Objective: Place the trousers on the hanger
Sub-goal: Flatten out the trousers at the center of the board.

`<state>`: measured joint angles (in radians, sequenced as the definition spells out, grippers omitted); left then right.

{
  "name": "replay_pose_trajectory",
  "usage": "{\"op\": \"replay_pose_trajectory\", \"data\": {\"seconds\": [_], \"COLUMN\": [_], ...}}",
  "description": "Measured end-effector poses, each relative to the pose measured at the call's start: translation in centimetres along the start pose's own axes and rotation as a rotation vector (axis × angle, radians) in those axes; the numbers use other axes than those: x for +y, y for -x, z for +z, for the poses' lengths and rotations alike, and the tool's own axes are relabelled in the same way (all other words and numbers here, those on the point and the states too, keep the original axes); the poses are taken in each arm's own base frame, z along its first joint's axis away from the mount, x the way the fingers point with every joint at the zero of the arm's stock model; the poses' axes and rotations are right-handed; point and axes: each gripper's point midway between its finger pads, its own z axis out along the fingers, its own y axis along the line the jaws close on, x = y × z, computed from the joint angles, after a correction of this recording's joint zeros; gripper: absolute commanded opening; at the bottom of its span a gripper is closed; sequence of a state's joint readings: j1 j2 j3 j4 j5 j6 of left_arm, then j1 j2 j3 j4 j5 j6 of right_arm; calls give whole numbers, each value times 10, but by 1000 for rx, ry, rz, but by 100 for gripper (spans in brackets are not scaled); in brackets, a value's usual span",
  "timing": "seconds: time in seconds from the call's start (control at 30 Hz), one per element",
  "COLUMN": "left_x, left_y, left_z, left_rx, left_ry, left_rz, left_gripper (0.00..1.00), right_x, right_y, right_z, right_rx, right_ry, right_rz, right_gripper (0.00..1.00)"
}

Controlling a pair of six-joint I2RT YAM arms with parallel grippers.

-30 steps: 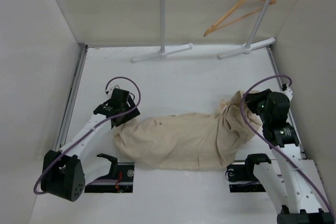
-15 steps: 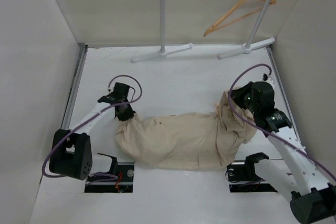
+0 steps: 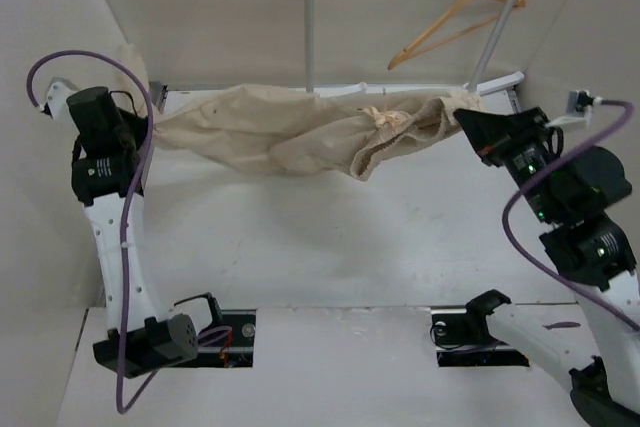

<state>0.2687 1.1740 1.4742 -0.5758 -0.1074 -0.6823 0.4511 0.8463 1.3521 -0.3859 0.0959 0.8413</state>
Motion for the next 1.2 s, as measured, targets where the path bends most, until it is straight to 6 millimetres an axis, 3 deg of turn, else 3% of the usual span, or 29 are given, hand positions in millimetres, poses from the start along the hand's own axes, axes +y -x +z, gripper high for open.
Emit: {"op": "replay_pose_trajectory", "data": {"seconds": [0.1, 0.17, 0.23, 0.3, 0.4, 0.47, 0.6, 0.67, 0.7, 0.83, 0.9, 0.97, 1.03, 1.13, 1.2], "left_x": [19, 41, 70, 106, 151, 162, 161, 151, 143, 100, 88, 81, 76, 71, 76], "left_y": [0, -14, -35, -64, -96, -96, -88, -94, -103, -166, -207, -245, -273, -308, -324], "left_z": [-16, -15, -10, -1, -4, -9, -14, -7, 0, 37, 51, 53, 44, 26, 17], "left_rx": [-26, -8, 27, 91, 165, 154, 103, 119, 145, 303, 395, 476, 525, 581, 612], "left_ry": [39, 99, 175, 281, 435, 488, 488, 460, 437, 333, 306, 282, 246, 187, 173], "left_rz": [-20, -22, -23, -26, -18, -3, 34, 69, 97, 243, 309, 373, 421, 483, 508], "left_gripper": [10, 11, 13, 10, 9, 15, 45, 49, 49, 50, 50, 49, 49, 50, 54], "right_x": [-16, -50, -104, -178, -280, -310, -307, -302, -299, -294, -294, -294, -289, -278, -277], "right_y": [1, -17, -47, -82, -121, -132, -126, -115, -112, -116, -119, -116, -102, -86, -87], "right_z": [-28, -40, -45, -51, -80, -100, -105, -104, -103, -93, -88, -88, -88, -80, -67], "right_rx": [-38, -30, 1, 47, 90, 103, 89, 69, 68, 157, 205, 215, 185, 171, 199], "right_ry": [-7, -64, -186, -384, -712, -851, -867, -862, -857, -849, -854, -863, -864, -847, -841], "right_rz": [5, 21, 46, 83, 176, 211, 182, 138, 114, 4, -50, -106, -171, -250, -252], "right_gripper": [4, 4, 2, 1, 1, 3, 9, 19, 30, 59, 65, 70, 65, 16, 11]}}
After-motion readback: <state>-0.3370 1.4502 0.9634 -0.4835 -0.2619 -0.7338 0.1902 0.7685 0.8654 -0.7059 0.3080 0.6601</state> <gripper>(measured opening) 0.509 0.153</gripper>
